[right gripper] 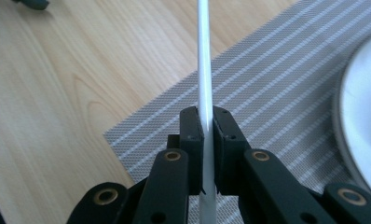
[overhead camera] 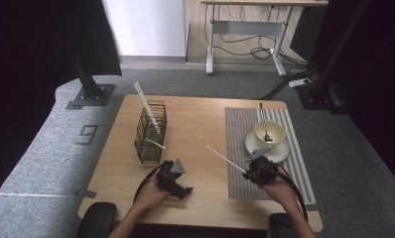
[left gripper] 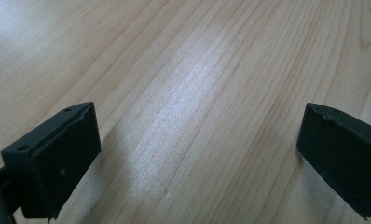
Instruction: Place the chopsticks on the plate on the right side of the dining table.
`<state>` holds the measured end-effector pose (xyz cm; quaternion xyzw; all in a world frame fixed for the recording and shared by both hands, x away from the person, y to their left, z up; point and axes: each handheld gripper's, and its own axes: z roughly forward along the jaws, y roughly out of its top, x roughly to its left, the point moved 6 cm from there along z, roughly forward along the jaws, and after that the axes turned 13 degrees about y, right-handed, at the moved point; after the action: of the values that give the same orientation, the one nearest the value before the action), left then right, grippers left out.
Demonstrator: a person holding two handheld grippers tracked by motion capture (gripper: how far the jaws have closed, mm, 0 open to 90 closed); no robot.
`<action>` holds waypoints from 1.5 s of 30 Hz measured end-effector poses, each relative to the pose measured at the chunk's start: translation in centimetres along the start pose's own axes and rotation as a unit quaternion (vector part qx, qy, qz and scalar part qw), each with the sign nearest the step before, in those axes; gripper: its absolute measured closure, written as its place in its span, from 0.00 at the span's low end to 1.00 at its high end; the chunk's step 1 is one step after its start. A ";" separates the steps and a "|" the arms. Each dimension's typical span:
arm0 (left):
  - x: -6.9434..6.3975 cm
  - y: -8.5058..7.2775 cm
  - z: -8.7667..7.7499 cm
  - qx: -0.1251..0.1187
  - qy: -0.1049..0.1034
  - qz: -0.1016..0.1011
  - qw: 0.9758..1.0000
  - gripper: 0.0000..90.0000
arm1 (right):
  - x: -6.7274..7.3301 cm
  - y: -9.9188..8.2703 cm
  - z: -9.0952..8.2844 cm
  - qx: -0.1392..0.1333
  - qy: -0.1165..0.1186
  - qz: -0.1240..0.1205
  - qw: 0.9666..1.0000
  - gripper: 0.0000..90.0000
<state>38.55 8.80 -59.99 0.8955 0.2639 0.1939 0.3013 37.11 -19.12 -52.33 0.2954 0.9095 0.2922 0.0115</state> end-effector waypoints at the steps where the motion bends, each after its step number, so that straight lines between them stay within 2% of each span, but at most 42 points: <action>1: 0.0 0.0 0.1 0.000 -0.003 -0.006 1.000 0.00 | -0.3 -0.1 -0.2 -0.002 -0.004 0.004 1.000 0.92; 5: 0.2 -0.1 0.1 0.000 -0.004 -0.016 1.000 0.00 | -1.8 -0.5 -1.3 -0.008 -0.020 0.023 0.999 0.92; 7: 0.2 -0.1 0.2 -0.004 -0.003 -0.017 1.000 0.00 | -2.0 -0.5 -1.4 -0.009 -0.024 0.027 0.999 0.92; 12: 0.2 -0.1 0.2 -0.005 -0.003 -0.017 1.000 0.00 | -3.7 -0.9 -2.5 -0.013 -0.043 0.048 0.998 0.92; 21: 0.2 -0.1 0.2 -0.006 -0.002 -0.018 1.000 0.00 | -6.8 -2.2 -3.3 0.000 -0.072 0.084 0.994 0.92; 23: 0.2 -0.1 0.2 -0.006 -0.002 -0.018 1.000 0.00 | -7.8 -2.7 -3.3 0.007 -0.077 0.096 0.992 0.92; 24: 0.2 -0.1 0.2 -0.006 -0.002 -0.017 1.000 0.00 | -7.8 -2.7 -3.3 0.007 -0.077 0.096 0.992 0.92; 29: 0.2 -0.1 0.2 -0.005 -0.002 -0.016 1.000 0.00 | -9.5 -3.3 -3.0 0.020 -0.085 0.113 0.990 0.92; 45: 0.2 -0.1 0.2 -0.005 -0.002 -0.016 1.000 0.00 | -12.2 -4.0 -1.6 0.036 -0.093 0.124 0.987 0.92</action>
<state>38.74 8.90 -60.17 0.8902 0.2768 0.1882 0.3091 44.76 -29.25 -54.97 0.4323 0.8707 0.2292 0.0492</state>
